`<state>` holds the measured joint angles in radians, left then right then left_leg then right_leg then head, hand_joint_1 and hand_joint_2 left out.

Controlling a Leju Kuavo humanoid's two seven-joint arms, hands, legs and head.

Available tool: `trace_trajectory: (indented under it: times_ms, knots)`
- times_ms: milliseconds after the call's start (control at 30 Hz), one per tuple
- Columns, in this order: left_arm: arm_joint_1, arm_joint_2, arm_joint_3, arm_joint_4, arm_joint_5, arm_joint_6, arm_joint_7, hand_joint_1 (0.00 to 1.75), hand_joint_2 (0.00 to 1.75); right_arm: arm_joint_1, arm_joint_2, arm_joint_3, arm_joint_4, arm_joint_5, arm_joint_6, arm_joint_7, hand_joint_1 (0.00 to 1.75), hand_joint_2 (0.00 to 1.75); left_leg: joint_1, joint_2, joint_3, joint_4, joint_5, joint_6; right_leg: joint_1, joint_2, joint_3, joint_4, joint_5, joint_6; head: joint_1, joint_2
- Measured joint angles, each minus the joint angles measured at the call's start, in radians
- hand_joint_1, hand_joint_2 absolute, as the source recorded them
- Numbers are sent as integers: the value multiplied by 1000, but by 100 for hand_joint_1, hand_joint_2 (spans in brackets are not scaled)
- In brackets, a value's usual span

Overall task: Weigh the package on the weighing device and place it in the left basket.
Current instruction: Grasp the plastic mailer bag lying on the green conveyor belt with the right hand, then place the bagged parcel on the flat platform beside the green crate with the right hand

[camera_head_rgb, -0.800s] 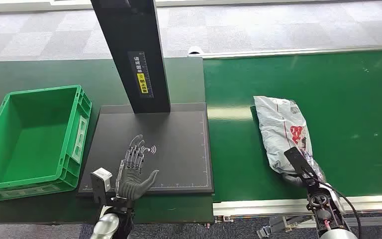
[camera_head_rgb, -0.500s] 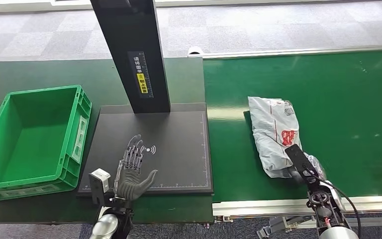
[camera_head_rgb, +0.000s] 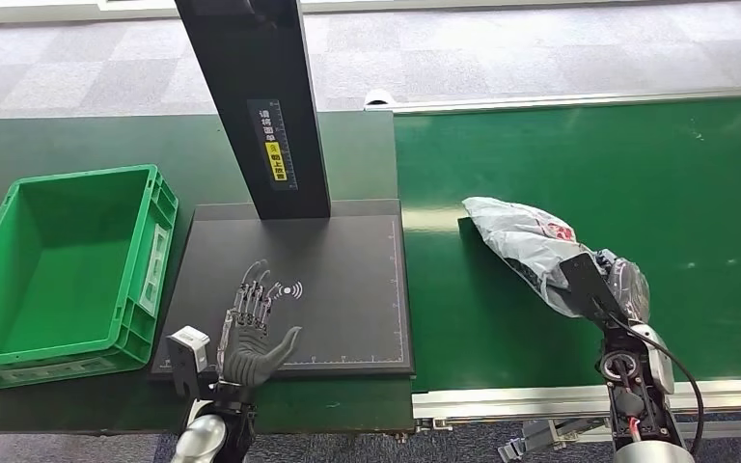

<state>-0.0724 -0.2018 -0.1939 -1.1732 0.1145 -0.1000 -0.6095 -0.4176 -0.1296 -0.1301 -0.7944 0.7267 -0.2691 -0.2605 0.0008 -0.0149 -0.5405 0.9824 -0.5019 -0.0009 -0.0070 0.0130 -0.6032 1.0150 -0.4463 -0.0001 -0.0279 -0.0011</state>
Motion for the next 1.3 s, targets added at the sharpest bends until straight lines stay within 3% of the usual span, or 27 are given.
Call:
trace_trajectory:
  times_ms: [233, 767, 1000, 1167, 1300]
  knots:
    - [5, 0, 12, -29, 1, -1, 12, 0, 175, 64, 23, 108, -274, -19, -15, 34, 175, 175, 0, 0, 0, 0, 0, 0, 0, 0, 0, 0, 0, 0, 0, 0]
    - [18, 0, 25, -55, -16, -5, 18, 0, 175, 108, 42, 168, -421, -30, -40, -5, 175, 175, 0, 0, 0, 0, 0, 0, 0, 0, 0, 0, 0, 0, 0, 0]
    - [-2, -2, 48, -84, -43, -11, 32, 0, 175, 122, 141, 339, -564, -43, 67, 37, 175, 175, 1, 2, 0, -1, 1, -1, 1, 1, 0, 1, 0, 0, 0, 0]
    - [-24, 1, 108, -117, -37, 43, 33, 0, 175, 73, 238, 472, -441, -103, 145, 3, 175, 175, 1, 4, 1, -1, 1, -2, 1, 2, 0, 1, 1, -1, 0, 0]
    - [-23, 5, 165, -152, -35, 64, 35, 0, 175, 38, 313, 569, -295, -128, 150, -24, 175, 175, 2, 2, 1, -1, 2, -2, 2, 2, 0, 1, 0, -1, 0, 0]
